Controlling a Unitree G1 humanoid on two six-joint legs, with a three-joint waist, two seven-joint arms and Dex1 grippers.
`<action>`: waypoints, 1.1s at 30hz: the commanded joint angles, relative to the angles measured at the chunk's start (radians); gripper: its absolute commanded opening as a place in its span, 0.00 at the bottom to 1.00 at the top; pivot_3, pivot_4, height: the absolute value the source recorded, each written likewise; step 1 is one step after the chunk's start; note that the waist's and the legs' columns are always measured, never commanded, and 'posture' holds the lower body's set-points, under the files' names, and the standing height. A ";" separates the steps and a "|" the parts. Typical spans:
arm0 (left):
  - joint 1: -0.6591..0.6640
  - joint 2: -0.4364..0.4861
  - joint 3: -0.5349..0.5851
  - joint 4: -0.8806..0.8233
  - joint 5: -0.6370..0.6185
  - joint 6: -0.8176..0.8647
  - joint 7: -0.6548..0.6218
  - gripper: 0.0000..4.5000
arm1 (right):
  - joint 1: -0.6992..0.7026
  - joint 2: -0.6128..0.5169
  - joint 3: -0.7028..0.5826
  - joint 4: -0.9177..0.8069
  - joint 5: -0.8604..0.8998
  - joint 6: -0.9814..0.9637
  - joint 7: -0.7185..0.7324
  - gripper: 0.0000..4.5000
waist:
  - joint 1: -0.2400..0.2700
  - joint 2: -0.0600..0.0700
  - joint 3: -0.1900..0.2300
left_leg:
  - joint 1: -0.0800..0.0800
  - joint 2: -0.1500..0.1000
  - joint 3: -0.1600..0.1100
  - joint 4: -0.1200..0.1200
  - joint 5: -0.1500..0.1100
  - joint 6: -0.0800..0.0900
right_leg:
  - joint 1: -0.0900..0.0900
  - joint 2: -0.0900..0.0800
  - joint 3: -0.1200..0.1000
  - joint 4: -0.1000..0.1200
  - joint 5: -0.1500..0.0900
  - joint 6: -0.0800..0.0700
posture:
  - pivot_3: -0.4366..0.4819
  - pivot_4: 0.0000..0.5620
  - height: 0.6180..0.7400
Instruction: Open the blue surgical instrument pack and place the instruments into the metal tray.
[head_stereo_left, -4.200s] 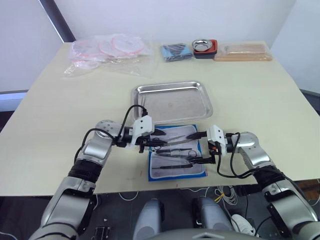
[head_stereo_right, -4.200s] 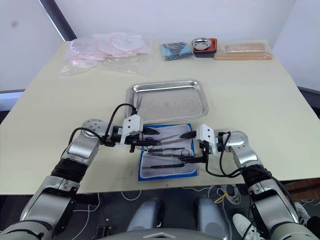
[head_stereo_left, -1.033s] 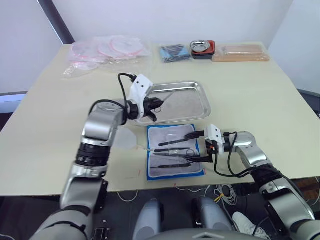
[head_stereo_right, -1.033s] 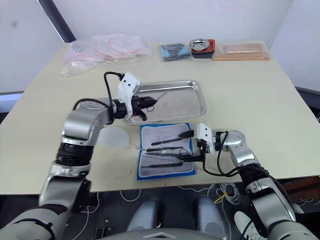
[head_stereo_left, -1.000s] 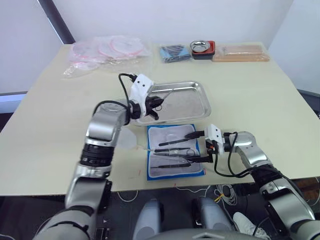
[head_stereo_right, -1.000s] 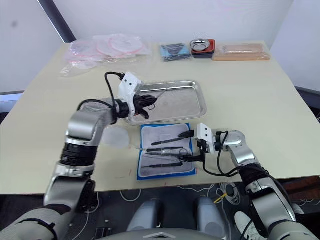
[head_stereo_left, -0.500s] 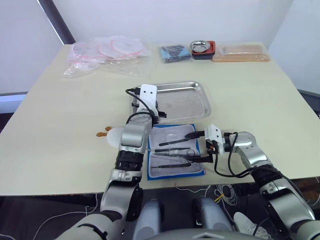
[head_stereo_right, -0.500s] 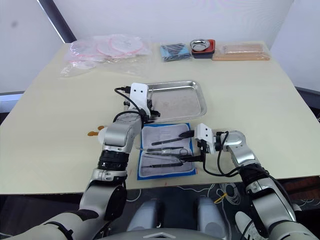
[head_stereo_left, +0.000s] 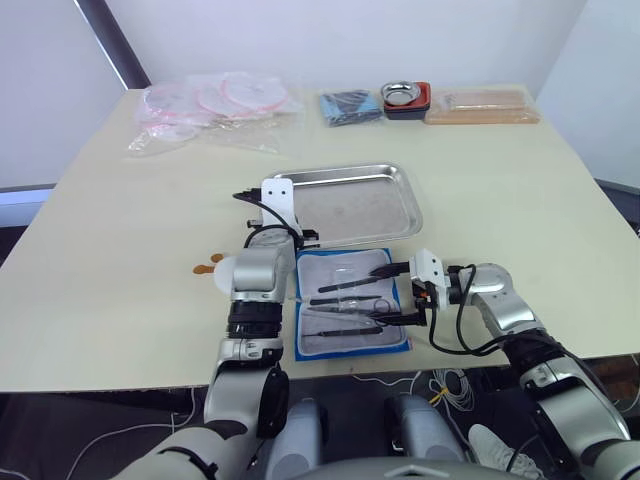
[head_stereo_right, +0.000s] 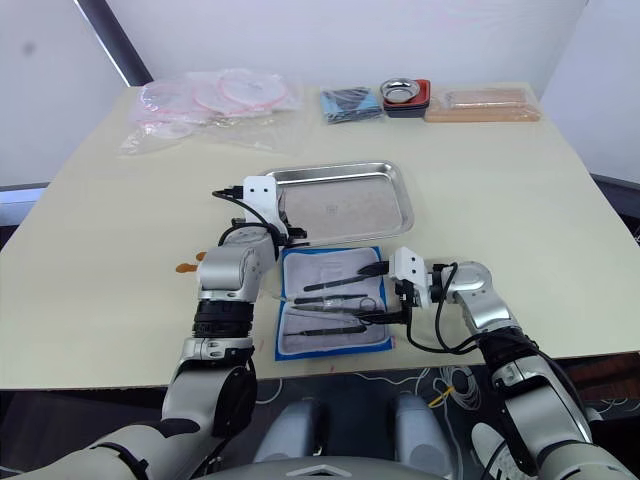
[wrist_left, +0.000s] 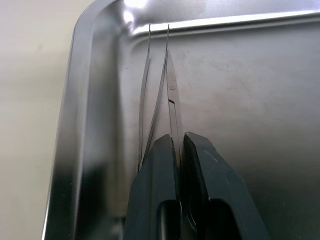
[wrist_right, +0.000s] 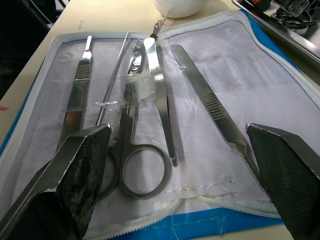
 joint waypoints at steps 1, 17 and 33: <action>-0.014 -0.007 0.006 -0.028 -0.016 0.006 0.005 0.25 | 0.042 -0.018 0.040 0.089 -0.082 0.028 -0.014 1.00 | 0.000 0.000 0.000 | 0.000 0.000 0.000 0.000 0.000 0.000 | 0.000 0.000 0.000 0.000 0.000 0.000 | 0.48 0.27 1.00; -0.005 0.058 -0.072 -0.124 -0.032 -0.048 -0.120 0.45 | 0.039 -0.008 0.041 0.089 -0.084 0.029 -0.016 1.00 | -0.002 0.000 0.000 | 0.000 -0.001 -0.010 0.000 0.000 -0.001 | 0.007 -0.002 -0.011 -0.005 -0.001 -0.001 | 0.48 0.27 1.00; 0.129 0.371 -0.183 -0.226 -0.186 -0.340 -0.738 0.45 | 0.052 -0.012 0.034 0.075 -0.081 0.031 -0.019 1.00 | -0.001 0.007 -0.003 | -0.001 -0.004 -0.040 -0.008 0.000 -0.013 | 0.018 -0.002 -0.032 -0.011 -0.011 -0.013 | 0.48 0.27 1.00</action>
